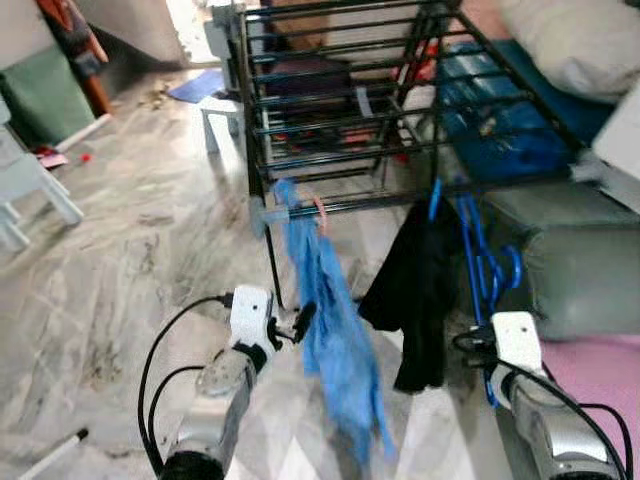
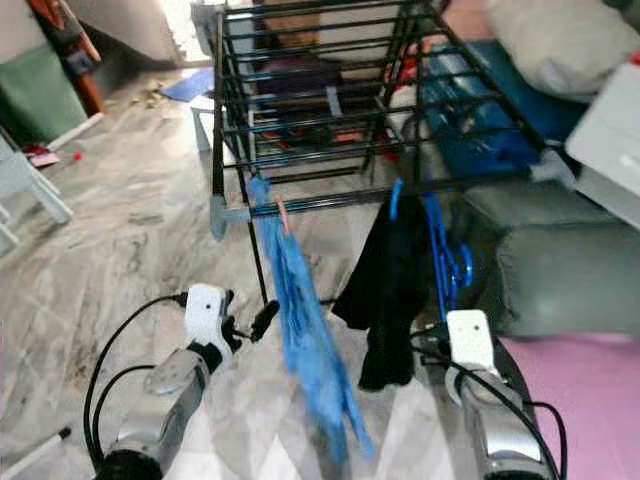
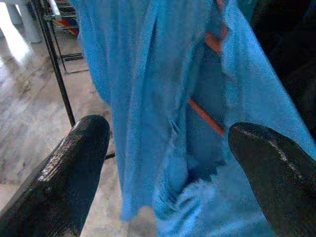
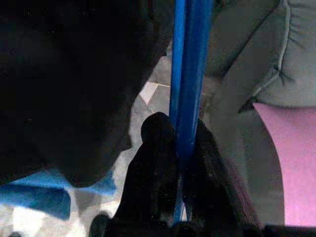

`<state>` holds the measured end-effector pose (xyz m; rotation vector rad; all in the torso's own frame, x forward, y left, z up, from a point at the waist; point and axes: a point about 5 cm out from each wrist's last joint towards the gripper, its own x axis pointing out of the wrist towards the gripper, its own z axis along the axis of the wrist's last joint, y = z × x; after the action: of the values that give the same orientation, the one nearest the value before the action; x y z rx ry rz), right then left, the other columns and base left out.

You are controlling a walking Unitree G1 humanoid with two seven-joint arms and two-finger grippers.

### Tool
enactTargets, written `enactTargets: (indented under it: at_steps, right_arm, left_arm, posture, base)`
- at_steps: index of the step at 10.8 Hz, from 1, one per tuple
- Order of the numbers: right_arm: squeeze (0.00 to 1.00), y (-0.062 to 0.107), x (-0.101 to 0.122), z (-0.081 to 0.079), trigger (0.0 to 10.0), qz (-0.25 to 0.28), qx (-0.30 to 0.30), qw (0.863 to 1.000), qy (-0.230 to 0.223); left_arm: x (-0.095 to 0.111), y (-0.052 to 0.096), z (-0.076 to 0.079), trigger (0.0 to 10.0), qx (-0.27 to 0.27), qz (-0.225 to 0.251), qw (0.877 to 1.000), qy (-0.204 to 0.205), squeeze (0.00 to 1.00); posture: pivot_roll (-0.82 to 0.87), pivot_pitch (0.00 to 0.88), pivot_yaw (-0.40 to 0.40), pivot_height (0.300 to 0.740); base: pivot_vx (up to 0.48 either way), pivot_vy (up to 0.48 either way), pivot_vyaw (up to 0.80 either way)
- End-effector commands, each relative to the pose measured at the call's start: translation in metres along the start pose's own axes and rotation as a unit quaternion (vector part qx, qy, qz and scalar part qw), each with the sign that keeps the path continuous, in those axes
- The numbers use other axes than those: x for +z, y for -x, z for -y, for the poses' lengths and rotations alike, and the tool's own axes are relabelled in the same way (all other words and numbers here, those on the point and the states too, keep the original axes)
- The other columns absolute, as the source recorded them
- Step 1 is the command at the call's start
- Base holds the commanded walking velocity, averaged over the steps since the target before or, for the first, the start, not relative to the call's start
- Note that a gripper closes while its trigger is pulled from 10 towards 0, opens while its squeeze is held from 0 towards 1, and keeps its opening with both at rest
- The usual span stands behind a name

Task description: Hang hanger

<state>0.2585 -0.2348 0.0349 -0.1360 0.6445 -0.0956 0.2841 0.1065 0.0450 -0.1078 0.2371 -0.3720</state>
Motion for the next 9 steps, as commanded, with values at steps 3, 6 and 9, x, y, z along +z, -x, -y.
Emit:
enactTargets:
  at_steps: [3, 6, 9]
  right_arm:
    - [0.0, -0.0001, 0.0059, -0.0032, 10.0, 0.015, 0.005, 1.0, 0.009]
    - [0.0, -0.0002, 0.0044, -0.004, 10.0, 0.014, 0.005, 1.0, 0.012]
    - [0.0, 0.0021, -0.002, -0.0095, 10.0, 0.01, 0.008, 1.0, 0.016]
  left_arm:
    - [0.0009, 0.0015, -0.002, 10.0, -0.001, -0.003, 1.0, -0.005, 0.0]
    - [-0.001, 0.0015, -0.0035, 10.0, 0.009, -0.009, 1.0, -0.003, 0.0]
    - [-0.0013, 0.001, -0.0024, 10.0, 0.008, -0.009, 1.0, 0.003, 0.0]
  posture:
    - [-0.15, 0.059, 0.058, 0.74]
    - [-0.15, 0.057, 0.055, 0.74]
    - [-0.15, 0.056, 0.055, 0.74]
  base:
    - [0.467, 0.0, 0.0]
    - [0.12, -0.104, 0.0]
    - [0.0, 0.0, 0.0]
